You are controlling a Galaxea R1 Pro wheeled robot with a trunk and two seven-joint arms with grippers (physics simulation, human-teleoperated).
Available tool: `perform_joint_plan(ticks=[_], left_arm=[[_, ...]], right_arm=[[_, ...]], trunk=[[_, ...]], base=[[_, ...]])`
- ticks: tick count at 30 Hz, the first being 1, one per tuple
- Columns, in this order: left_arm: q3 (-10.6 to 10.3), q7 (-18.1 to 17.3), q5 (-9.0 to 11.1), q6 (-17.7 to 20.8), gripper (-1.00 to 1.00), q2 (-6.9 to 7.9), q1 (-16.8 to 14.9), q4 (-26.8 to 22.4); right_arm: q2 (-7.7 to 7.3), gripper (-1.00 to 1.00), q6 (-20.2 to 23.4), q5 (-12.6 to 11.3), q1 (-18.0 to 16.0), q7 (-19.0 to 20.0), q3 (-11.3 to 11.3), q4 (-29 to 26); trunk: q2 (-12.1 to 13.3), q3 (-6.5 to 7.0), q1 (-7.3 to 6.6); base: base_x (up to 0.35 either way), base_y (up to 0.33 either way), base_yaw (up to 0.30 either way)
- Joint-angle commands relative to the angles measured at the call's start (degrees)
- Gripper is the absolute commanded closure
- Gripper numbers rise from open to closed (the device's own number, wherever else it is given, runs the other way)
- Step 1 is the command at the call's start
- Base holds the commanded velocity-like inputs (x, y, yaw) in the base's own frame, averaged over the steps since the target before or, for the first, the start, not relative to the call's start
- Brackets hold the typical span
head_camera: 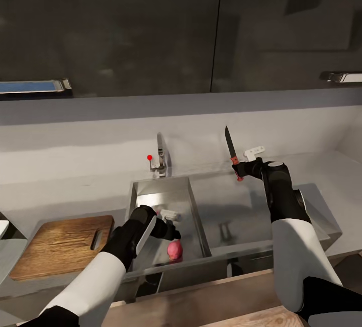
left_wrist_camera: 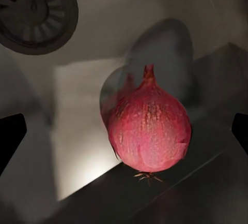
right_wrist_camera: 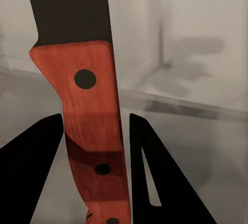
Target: In the kitchen, take the Vidalia onion out of the sink, dice it on the chopping board with the paring knife, put the diced onion into the bowl on the countertop, then place both the paring knife and the chopping board into the sink.
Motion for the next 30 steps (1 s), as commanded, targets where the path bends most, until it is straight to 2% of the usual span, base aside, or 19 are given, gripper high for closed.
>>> perform_joint_plan(ticks=[1,6,9,13,30], left_arm=[[0.0,0.0,0.1,0.3,-1.0,0.0,0.0,0.0],[0.0,0.1,0.2,0.3,-1.0,0.0,0.0,0.1],[0.0,0.1,0.2,0.2,-1.0,0.0,0.0,2.5],[0.0,0.1,0.2,0.2,-1.0,0.0,0.0,3.2],[0.0,0.1,0.2,0.1,-1.0,0.0,0.0,6.1]], right_arm=[[0.07,1.0,0.1,0.6,-0.1,0.6,-0.2,-0.1],[0.07,1.0,0.1,0.6,-0.1,0.6,-0.2,-0.1],[0.07,1.0,0.1,0.6,-0.1,0.6,-0.2,-0.1],[0.07,1.0,0.1,0.6,-0.1,0.6,-0.1,-0.1],[0.07,1.0,0.1,0.5,-0.1,0.6,-0.2,-0.2]], trunk=[[-0.1,-0.13,0.04],[-0.1,-0.13,0.04],[-0.1,-0.13,0.04],[-0.1,-0.13,0.04],[-0.1,-0.75,0.04]], base=[[0.0,0.0,-0.004],[0.0,0.0,-0.117],[0.0,0.0,-0.211],[0.0,0.0,-0.1],[0.0,0.0,-0.005]])
